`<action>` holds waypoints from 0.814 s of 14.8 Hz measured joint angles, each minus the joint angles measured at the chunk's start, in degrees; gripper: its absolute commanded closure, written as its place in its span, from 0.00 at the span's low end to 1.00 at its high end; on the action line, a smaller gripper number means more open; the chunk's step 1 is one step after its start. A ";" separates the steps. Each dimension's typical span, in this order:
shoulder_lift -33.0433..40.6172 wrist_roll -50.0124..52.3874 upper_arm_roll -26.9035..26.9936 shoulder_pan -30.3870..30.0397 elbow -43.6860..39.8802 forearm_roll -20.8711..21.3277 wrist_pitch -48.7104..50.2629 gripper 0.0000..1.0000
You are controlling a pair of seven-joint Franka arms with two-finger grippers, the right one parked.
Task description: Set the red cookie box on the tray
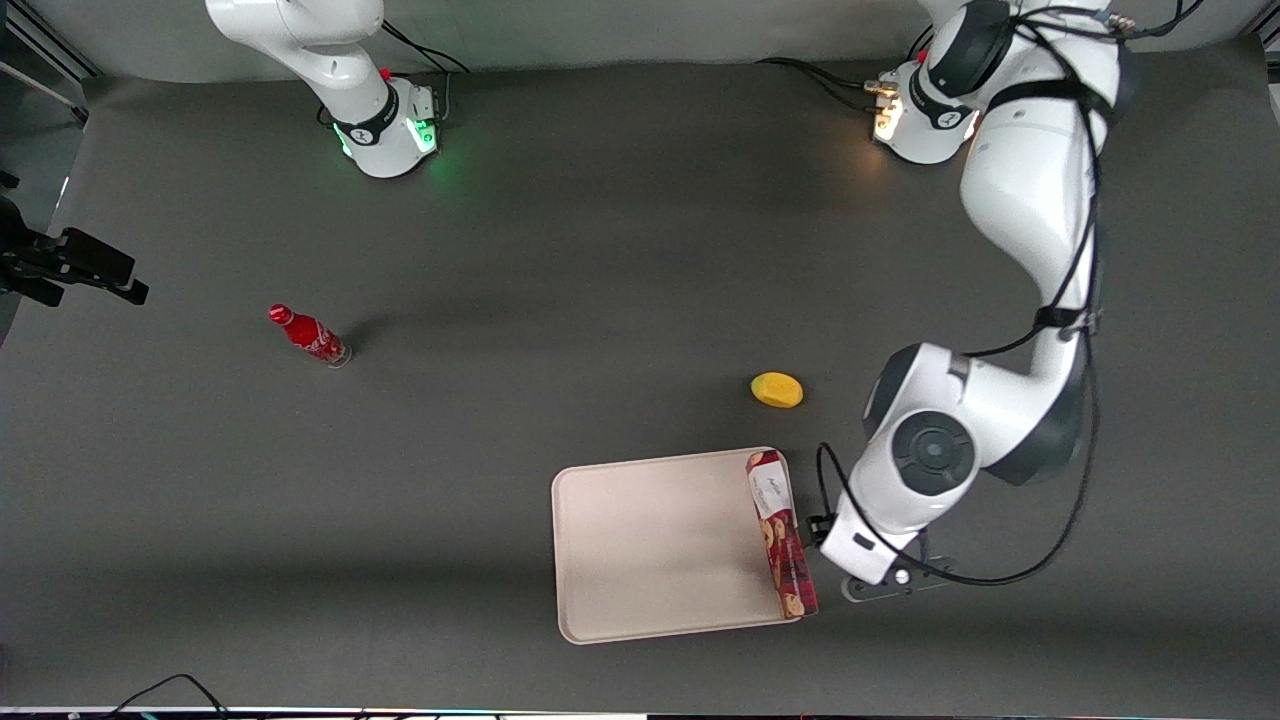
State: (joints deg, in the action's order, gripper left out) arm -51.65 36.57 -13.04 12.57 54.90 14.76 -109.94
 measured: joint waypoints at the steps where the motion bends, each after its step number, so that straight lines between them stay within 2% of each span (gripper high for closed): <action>1: 2.20 -0.26 0.03 -0.37 -0.03 -0.85 4.25 0.00; 4: 9.28 -5.61 0.74 -2.51 -0.23 -5.99 16.36 0.00; 7: 16.85 -14.78 4.42 -5.85 -0.01 -10.97 27.95 0.00; 10: 23.84 -21.22 9.72 -6.75 3.51 -14.57 32.72 0.00; 12: 30.58 -24.78 12.49 -6.78 11.02 -15.38 32.64 0.00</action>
State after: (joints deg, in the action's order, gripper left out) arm -21.08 11.79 -0.56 5.80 65.92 -0.62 -77.29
